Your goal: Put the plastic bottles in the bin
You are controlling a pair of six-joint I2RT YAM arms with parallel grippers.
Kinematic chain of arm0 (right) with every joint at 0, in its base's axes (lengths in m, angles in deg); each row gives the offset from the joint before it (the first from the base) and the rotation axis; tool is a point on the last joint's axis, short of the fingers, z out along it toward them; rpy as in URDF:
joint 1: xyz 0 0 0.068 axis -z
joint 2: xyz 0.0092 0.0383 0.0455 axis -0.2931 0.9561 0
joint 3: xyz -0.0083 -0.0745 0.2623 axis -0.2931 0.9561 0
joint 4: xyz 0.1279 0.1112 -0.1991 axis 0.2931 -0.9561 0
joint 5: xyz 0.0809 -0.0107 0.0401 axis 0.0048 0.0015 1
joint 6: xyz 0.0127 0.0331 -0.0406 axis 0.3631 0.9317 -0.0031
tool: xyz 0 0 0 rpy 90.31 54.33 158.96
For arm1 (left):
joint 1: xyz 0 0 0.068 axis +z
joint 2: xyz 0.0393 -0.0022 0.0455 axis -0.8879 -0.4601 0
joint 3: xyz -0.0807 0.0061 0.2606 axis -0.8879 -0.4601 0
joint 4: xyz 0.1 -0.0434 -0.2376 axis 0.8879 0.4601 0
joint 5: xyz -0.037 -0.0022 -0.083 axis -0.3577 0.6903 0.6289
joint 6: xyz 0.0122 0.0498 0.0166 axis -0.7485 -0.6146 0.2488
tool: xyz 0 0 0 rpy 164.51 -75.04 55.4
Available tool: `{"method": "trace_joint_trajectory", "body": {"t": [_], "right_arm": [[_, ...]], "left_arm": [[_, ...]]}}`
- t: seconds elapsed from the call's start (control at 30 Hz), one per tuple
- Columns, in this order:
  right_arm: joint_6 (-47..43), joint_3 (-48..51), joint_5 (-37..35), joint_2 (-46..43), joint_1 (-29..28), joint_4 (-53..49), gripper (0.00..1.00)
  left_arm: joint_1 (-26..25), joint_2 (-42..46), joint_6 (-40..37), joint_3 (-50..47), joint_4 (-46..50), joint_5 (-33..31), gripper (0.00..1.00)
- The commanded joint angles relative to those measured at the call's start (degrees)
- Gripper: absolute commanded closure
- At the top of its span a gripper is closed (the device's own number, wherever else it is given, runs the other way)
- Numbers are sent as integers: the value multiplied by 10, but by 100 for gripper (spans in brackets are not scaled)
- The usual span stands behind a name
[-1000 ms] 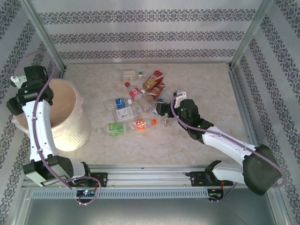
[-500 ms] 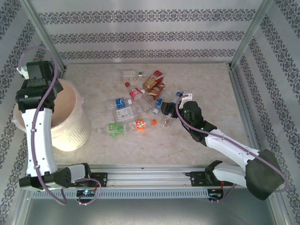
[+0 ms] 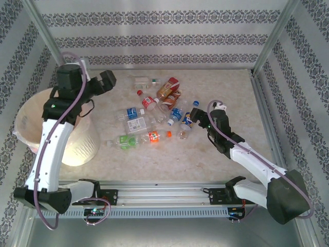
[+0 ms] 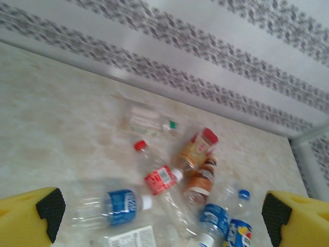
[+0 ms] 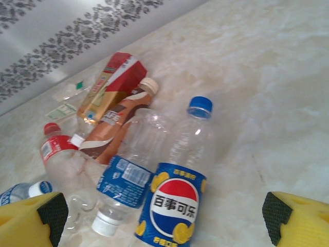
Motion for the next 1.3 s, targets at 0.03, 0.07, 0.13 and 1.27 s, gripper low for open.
{"method": "trace_joint_trajectory", "body": {"t": [0.03,0.07,0.13,1.27], "right_arm": [[19,-28,22,6,32,-73,2],[19,-35,25,10,39,-86,2],[20,-49,35,23,52,-110,2],[64,-308,125,381,49,-230,22]], "left_arm": [[-55,-42,15,0,-71,35,0],[-68,-52,14,-1,-76,33,0],[-93,-78,8,-3,-85,23,0],[-127,-299,-22,68,27,-79,0]]}}
